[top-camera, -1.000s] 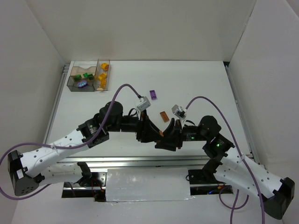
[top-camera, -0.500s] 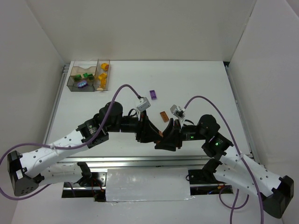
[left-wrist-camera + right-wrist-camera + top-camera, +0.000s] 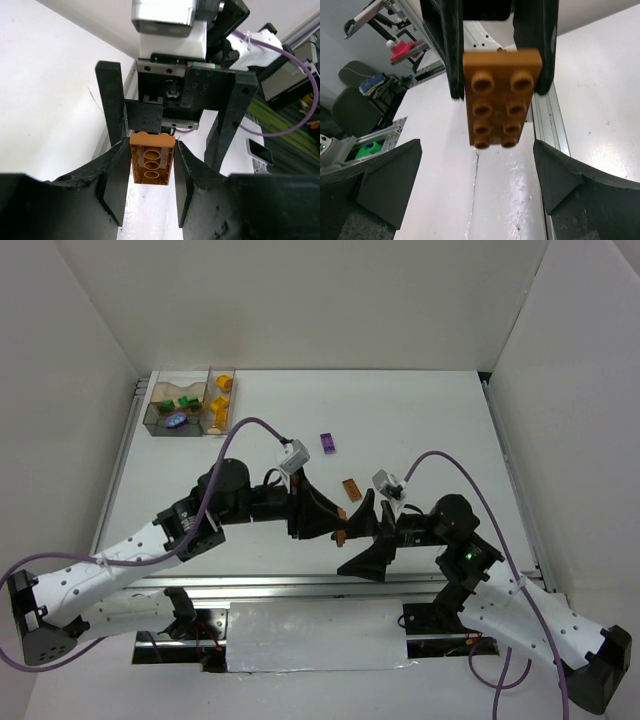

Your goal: Sort the legos into containers by color

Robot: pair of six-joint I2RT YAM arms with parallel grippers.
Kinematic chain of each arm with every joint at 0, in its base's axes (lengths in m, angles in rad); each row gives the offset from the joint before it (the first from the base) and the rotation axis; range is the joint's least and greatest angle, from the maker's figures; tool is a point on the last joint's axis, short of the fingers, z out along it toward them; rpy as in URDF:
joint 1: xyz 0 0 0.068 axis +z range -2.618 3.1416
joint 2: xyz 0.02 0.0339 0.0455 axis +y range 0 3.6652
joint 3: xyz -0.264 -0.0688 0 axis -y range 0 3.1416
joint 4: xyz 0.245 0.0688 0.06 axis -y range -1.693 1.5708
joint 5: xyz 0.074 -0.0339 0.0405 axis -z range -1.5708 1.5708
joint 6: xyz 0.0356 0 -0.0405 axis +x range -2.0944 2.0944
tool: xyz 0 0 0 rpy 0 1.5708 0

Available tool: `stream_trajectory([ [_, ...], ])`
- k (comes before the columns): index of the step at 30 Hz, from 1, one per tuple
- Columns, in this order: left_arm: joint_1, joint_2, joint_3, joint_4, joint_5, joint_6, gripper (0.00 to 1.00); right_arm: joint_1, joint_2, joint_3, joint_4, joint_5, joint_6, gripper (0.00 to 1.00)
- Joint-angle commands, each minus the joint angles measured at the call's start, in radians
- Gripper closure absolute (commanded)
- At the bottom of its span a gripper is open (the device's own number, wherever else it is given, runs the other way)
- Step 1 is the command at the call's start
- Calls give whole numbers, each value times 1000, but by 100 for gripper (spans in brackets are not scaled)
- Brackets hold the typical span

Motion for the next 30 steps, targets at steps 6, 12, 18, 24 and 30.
stream_trajectory([
  [6, 22, -46, 140, -132, -373, 65, 100, 6, -13, -41, -83, 195, -48, 0],
  [12, 263, 100, 354, -335, -852, 89, 100, 6, -39, -91, -91, 297, -29, 0],
  [18, 698, 302, 385, -34, -946, 48, 100, 6, -59, -127, -68, 288, -7, 0],
  [24, 825, 641, 515, 395, -990, 259, 100, 6, -71, -184, -15, 280, 30, 0],
  [30, 945, 1003, 814, 383, -914, 235, 100, 6, -46, -227, 31, 311, 60, 0],
])
